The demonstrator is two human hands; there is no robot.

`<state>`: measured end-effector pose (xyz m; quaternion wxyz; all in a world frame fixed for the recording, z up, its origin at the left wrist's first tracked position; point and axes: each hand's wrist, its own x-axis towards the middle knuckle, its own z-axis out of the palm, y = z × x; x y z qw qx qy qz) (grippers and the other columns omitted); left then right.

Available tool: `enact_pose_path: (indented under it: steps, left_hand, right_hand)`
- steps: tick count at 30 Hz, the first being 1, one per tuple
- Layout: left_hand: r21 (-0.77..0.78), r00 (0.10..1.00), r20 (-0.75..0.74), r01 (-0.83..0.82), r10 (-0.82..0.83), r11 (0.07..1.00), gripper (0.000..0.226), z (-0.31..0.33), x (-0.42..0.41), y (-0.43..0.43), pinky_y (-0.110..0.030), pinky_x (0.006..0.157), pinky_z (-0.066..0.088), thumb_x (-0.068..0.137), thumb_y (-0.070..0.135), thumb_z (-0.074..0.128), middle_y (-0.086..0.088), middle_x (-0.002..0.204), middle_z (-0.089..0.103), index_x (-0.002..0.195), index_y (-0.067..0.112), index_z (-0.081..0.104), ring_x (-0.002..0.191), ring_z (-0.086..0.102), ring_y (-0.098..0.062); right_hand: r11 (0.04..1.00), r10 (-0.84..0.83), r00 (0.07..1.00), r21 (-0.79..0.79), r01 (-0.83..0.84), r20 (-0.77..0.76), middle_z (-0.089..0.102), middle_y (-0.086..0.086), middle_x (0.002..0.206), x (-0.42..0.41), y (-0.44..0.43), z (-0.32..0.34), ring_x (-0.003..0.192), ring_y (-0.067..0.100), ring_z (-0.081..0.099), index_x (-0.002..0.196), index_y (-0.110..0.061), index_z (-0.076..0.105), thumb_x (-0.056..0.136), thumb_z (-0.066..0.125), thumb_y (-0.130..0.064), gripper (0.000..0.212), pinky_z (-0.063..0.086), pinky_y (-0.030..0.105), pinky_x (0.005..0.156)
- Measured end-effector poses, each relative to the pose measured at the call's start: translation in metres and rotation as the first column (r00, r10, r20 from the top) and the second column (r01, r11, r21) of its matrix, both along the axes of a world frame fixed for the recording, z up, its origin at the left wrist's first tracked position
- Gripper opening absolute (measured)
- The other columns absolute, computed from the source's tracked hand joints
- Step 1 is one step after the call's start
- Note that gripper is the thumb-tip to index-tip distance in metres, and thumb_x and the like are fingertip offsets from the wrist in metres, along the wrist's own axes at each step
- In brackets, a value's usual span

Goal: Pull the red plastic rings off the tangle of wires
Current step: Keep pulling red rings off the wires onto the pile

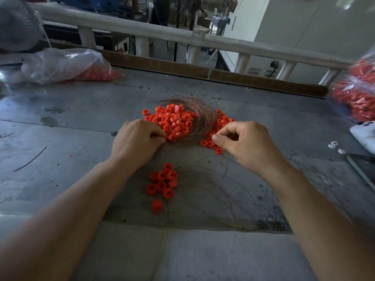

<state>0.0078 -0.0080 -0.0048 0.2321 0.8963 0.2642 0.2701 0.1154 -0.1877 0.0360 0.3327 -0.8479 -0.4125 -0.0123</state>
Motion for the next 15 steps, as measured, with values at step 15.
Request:
enact_pose_path:
  steps: [15]
  left_hand:
    - [0.041,0.997,-0.037,0.076,-0.074,0.996,0.011,0.0024,-0.0016,-0.0033,-0.024,0.072,0.044,0.079,0.018,0.070,0.004,0.081,0.067,0.089,0.020,0.074,0.080,0.059,-0.013]
  right_hand:
    - [1.000,-0.004,1.000,-0.006,0.004,-0.004,0.064,-0.009,0.069,-0.0014,0.0004,0.0020,0.067,0.007,0.059,0.076,-0.017,0.069,0.083,0.065,-0.026,0.012,0.045,0.021,0.063]
